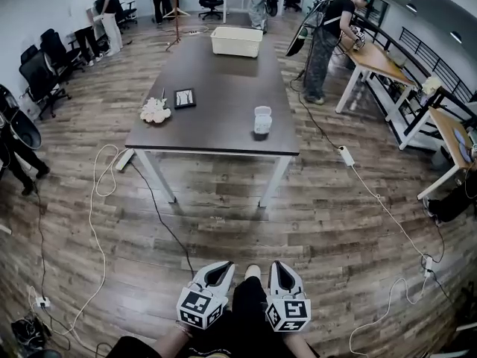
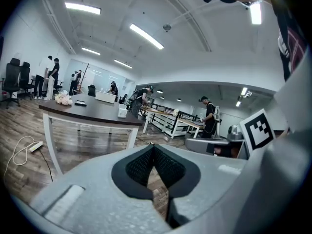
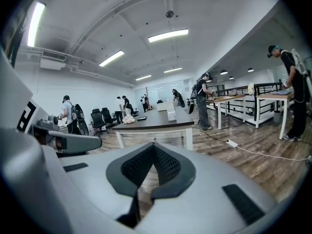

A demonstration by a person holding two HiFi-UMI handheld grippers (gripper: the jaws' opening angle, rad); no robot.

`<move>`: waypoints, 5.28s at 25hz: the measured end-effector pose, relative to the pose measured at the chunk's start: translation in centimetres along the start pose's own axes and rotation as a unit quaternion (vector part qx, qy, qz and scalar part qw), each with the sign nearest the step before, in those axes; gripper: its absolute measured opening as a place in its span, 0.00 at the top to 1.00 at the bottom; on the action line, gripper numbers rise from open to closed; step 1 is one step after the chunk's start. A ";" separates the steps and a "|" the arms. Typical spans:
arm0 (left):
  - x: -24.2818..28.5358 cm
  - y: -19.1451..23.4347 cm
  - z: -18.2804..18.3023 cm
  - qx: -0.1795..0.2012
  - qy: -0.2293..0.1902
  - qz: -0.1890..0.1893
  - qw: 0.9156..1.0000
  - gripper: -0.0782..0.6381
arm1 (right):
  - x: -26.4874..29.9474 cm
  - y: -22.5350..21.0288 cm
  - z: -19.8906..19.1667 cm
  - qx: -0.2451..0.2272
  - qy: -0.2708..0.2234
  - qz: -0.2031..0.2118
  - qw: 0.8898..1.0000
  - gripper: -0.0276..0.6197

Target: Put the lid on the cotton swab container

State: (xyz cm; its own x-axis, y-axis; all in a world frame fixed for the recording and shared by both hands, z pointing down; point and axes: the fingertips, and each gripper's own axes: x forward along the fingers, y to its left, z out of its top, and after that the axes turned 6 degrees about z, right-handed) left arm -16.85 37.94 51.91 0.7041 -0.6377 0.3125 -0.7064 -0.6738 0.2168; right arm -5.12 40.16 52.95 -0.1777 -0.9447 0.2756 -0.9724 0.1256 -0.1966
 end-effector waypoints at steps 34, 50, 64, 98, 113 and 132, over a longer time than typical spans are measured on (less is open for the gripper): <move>20.2 -0.9 6.0 -0.036 -0.001 0.061 0.998 0.88 | 12.9 -15.5 4.6 -0.027 0.068 0.112 0.991 0.95; 28.2 3.8 9.5 -0.022 0.008 0.011 1.000 0.88 | 20.0 -19.4 7.9 -0.034 0.060 0.055 0.996 0.95; 35.2 13.6 14.0 -0.021 0.027 -0.023 0.999 0.88 | 30.5 -19.3 11.6 -0.005 0.049 0.019 0.999 0.95; 46.4 23.8 19.2 -0.031 0.047 0.034 0.998 0.88 | 45.7 -24.9 18.0 0.006 0.065 0.058 0.996 0.95; 50.9 23.7 15.0 0.045 0.147 -0.030 0.988 0.52 | 50.1 -26.6 20.3 -0.010 0.063 0.119 0.991 0.95; 53.5 22.7 11.1 0.150 0.239 -0.107 0.953 0.60 | 53.9 -26.8 19.2 -0.025 0.135 0.187 0.973 0.95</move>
State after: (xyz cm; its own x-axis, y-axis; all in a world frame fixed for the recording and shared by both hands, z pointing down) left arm 5.54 -15.63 63.27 0.6661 -0.2794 0.6915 -0.4475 -0.8915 0.0708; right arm 14.30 -19.92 55.01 -0.5476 -0.7166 0.4320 -0.8367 0.4669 -0.2862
